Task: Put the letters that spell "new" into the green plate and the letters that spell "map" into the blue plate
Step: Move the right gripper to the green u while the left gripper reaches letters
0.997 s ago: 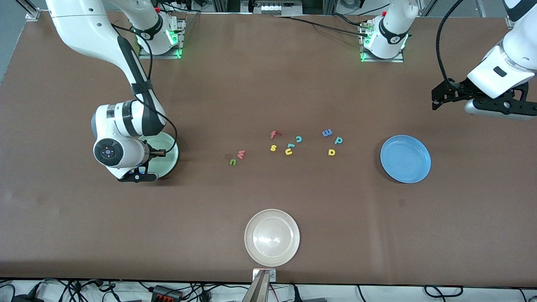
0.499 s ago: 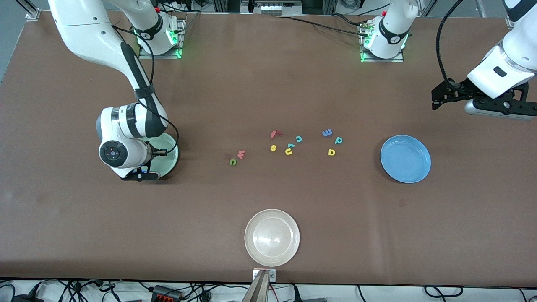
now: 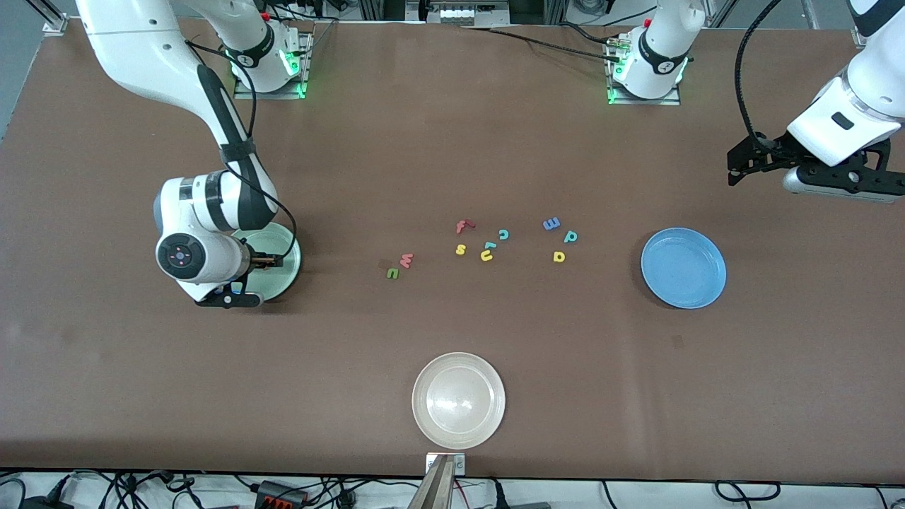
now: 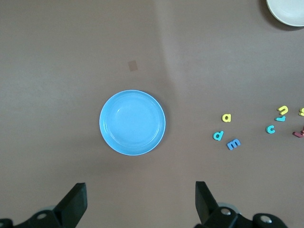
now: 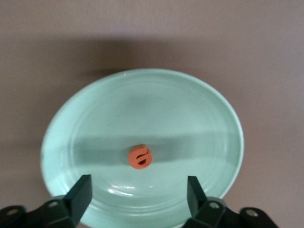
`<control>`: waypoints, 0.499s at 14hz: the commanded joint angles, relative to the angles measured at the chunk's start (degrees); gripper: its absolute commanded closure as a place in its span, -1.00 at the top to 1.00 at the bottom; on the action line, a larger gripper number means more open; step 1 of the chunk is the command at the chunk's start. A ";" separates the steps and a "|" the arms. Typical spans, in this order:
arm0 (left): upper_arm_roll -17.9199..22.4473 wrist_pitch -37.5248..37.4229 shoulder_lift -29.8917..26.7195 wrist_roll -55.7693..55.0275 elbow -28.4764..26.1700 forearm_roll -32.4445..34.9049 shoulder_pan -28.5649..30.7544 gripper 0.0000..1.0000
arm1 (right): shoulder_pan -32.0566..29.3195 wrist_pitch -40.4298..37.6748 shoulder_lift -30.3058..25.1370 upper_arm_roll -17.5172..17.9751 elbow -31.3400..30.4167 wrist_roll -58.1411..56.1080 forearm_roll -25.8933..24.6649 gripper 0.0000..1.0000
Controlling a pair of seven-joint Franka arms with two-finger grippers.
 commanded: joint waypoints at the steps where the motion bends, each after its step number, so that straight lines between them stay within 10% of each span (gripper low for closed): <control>1: -0.01 -1.11 0.53 1.44 1.51 -0.65 0.10 1.00 | -0.50 -4.26 -3.03 0.39 3.31 -0.09 -0.10 1.00; 7: -0.01 -1.11 0.61 1.26 1.51 -0.65 0.10 1.00 | 4.42 -2.18 -0.31 1.62 4.64 4.90 5.86 1.00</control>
